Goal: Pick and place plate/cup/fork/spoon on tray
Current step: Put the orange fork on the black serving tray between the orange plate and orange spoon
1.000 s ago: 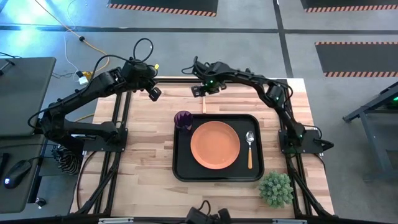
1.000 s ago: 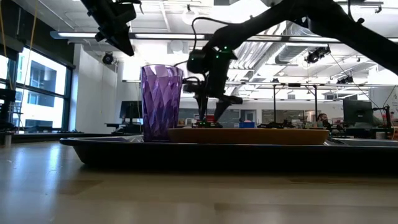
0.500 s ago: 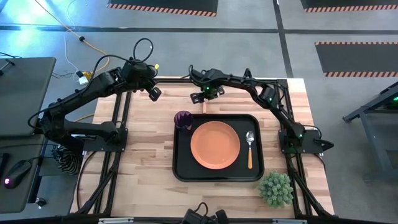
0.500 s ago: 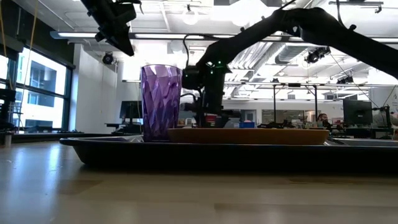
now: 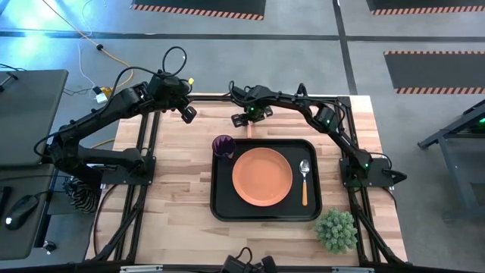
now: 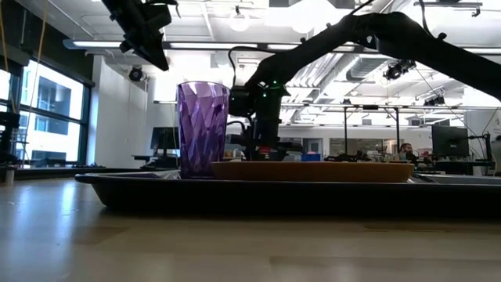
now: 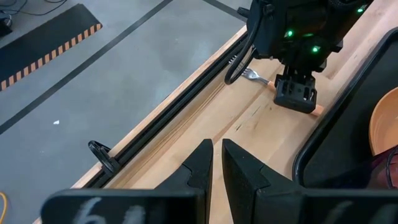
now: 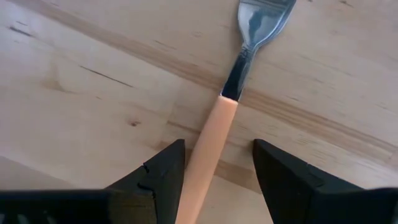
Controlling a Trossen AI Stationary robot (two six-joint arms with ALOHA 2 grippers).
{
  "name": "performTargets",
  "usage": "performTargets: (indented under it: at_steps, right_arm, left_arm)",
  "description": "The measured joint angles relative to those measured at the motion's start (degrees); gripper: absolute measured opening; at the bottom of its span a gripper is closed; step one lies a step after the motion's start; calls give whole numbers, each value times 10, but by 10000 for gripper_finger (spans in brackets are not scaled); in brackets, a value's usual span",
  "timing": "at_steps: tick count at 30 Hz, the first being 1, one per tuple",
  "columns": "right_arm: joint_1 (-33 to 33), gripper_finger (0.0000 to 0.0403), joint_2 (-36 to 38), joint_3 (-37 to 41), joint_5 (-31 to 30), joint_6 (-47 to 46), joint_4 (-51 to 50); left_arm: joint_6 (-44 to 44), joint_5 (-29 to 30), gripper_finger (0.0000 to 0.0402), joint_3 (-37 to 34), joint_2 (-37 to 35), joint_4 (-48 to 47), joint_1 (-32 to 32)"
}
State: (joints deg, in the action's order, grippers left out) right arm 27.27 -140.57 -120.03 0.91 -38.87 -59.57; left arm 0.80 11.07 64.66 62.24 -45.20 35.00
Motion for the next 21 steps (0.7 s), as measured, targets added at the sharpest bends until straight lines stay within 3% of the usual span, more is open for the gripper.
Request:
performTargets:
  at_steps: [9,21]
  right_arm:
    - [2,150,0,0,6,-11,-5]
    - [14,43,3,0,12,23,-22]
  left_arm:
    - [0,0,23,0,0,0,0]
    - [0,0,23,0,0,0,0]
